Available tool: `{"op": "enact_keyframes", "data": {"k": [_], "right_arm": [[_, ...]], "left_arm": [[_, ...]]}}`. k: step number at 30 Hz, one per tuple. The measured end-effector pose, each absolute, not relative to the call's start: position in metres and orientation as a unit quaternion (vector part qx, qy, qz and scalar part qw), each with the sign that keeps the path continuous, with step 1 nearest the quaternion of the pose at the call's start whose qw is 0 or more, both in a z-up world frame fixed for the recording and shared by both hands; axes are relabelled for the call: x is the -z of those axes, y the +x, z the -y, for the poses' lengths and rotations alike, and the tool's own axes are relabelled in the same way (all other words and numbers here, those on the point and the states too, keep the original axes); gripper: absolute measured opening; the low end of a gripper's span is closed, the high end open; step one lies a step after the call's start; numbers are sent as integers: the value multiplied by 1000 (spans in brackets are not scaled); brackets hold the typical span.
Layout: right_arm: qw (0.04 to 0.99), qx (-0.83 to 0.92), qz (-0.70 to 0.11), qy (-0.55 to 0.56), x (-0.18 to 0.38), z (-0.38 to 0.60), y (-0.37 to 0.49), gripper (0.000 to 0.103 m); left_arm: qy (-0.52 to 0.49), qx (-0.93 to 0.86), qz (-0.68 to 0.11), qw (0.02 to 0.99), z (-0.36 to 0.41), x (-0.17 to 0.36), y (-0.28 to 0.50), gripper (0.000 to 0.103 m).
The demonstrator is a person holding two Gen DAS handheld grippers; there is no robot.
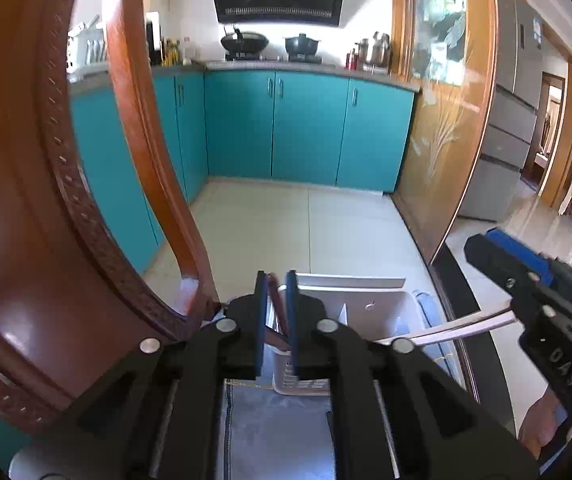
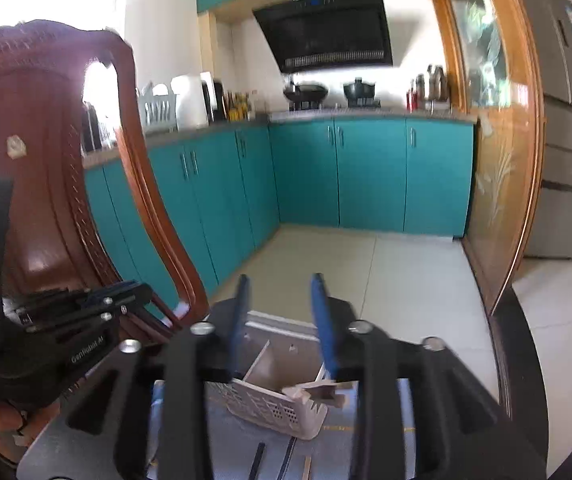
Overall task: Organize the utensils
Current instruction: 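Raise both chopsticks over the white basket and open both tools to release them, then move both open tools back to the last chopsticks on the cloth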
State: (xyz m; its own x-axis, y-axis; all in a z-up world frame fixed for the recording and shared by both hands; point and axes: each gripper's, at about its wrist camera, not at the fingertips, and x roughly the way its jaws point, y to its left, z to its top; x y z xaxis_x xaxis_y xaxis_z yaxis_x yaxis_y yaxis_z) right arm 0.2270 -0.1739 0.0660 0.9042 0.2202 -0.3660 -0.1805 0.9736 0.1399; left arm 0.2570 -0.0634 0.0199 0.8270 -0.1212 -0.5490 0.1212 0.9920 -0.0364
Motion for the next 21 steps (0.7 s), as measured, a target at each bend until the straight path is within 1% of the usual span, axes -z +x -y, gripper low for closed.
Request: {"op": "enact_keyframes", "data": {"k": [2, 3, 5, 6, 7, 10, 12, 15, 18, 19, 21], "right_arm": [[981, -105, -155, 55, -78, 178, 205, 38], [983, -111, -136, 55, -83, 180, 192, 42], [985, -125, -102, 53, -89, 185, 162, 46], [986, -130, -91, 50, -90, 188, 151, 48], [986, -136, -82, 43, -90, 190, 137, 48], [983, -161, -83, 22, -73, 198, 106, 49], [973, -202, -113, 8, -52, 202, 94, 49], [954, -228, -197, 12, -7, 206, 93, 50], [934, -173, -310, 47, 50, 215, 113, 50], [923, -142, -355, 44, 72, 215, 122, 50], [903, -91, -420, 28, 107, 211, 135, 50]], "left_arm": [[4, 59, -266, 962, 62, -27, 240, 17], [8, 59, -256, 965, 61, -29, 230, 17], [15, 65, -237, 969, 61, -33, 210, 23], [19, 67, -227, 971, 61, -33, 199, 30], [25, 68, -219, 973, 61, -32, 188, 34], [48, 66, -213, 974, 60, -18, 167, 34], [64, 60, -230, 969, 60, 3, 158, 34], [77, 51, -281, 955, 58, 47, 155, 34], [58, 44, -343, 936, 49, 85, 156, 34], [51, 43, -364, 929, 45, 97, 156, 34], [46, 42, -387, 920, 41, 110, 156, 34]]}}
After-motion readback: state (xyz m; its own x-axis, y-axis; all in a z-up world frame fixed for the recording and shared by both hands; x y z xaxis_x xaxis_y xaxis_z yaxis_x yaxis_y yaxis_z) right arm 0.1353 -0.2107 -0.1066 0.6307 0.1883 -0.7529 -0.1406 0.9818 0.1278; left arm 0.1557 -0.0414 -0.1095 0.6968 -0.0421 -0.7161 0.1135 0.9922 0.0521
